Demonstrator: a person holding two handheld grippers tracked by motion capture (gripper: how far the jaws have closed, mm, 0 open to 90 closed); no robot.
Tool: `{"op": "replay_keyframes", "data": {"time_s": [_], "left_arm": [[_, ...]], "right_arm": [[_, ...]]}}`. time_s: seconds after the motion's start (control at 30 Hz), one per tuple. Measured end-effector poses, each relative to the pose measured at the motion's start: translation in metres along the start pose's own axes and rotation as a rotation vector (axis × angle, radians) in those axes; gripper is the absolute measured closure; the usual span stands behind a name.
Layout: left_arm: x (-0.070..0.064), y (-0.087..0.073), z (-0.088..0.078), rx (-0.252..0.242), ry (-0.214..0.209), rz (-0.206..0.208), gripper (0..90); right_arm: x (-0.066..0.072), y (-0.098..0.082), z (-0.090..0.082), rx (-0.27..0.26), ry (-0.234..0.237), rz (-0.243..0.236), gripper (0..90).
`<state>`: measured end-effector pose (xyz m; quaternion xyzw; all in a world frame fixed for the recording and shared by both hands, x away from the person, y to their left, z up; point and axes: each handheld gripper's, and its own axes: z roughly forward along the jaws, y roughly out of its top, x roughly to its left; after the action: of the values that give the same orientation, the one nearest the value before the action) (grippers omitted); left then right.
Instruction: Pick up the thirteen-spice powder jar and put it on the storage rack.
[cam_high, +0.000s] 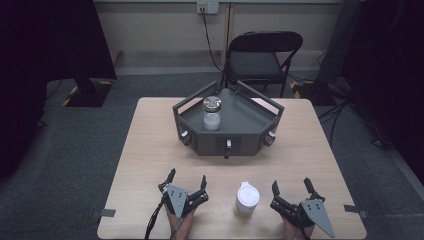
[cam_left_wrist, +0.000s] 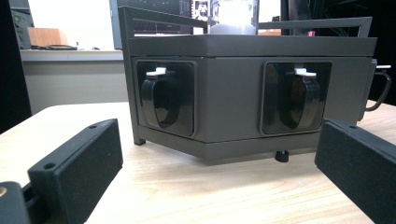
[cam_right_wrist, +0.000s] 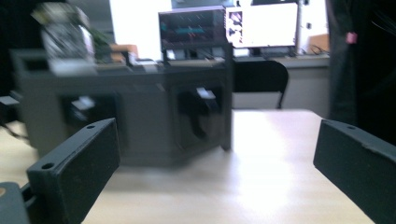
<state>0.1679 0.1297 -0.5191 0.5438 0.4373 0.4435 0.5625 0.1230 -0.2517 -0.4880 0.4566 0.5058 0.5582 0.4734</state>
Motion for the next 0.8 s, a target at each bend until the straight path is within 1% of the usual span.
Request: {"op": "replay_keyframes", "data": {"time_s": [0.1, 0.13, 0.2, 0.27, 0.3, 0.33, 0.37, 0.4, 0.47, 0.5, 0.53, 0.6, 0.7, 0.8], "left_arm": [[0.0, 0.0, 0.0, 0.0, 0.001, 0.0, 0.2], [0.0, 0.0, 0.0, 0.0, 0.001, 0.0, 0.3], [0.0, 0.0, 0.0, 0.0, 0.001, 0.0, 0.2], [0.0, 0.0, 0.0, 0.001, 0.001, 0.0, 0.2], [0.0, 0.0, 0.0, 0.001, 0.001, 0.0, 0.2], [0.0, 0.0, 0.0, 0.0, 0.002, 0.0, 0.3], [0.0, 0.0, 0.0, 0.0, 0.002, 0.0, 0.3], [0.0, 0.0, 0.0, 0.0, 0.002, 0.0, 0.2], [0.0, 0.0, 0.0, 0.0, 0.002, -0.001, 0.2], [0.0, 0.0, 0.0, 0.0, 0.002, 0.0, 0.2], [0.0, 0.0, 0.0, 0.0, 0.002, 0.0, 0.2], [0.0, 0.0, 0.0, 0.0, 0.002, 0.0, 0.2], [0.0, 0.0, 0.0, 0.0, 0.002, -0.001, 0.2], [0.0, 0.0, 0.0, 0.0, 0.002, 0.0, 0.2]], "right_arm": [[0.004, 0.01, -0.007, -0.058, 0.061, 0.025, 0.0], [0.007, 0.015, -0.01, -0.069, 0.092, 0.029, 0.0], [0.012, 0.02, -0.013, -0.081, 0.136, 0.023, 0.0], [0.02, 0.022, -0.016, -0.081, 0.179, 0.018, 1.1], [0.024, 0.021, -0.018, -0.083, 0.194, 0.016, 2.3], [0.03, 0.017, -0.02, -0.088, 0.215, 0.005, 2.9], [0.036, 0.015, -0.022, -0.085, 0.226, -0.005, 3.0], [0.04, 0.013, -0.023, -0.074, 0.238, -0.014, 3.1], [0.046, 0.009, -0.022, -0.045, 0.267, -0.007, 3.9], [0.048, 0.008, -0.022, -0.033, 0.273, -0.008, 4.2], [0.053, 0.005, -0.021, -0.018, 0.272, -0.021, 4.9], [0.059, 0.001, -0.022, 0.003, 0.261, -0.03, 7.6], [0.062, -0.005, -0.023, 0.039, 0.246, -0.001, 11.9], [0.062, -0.006, -0.024, 0.073, 0.237, 0.01, 15.2]]}}
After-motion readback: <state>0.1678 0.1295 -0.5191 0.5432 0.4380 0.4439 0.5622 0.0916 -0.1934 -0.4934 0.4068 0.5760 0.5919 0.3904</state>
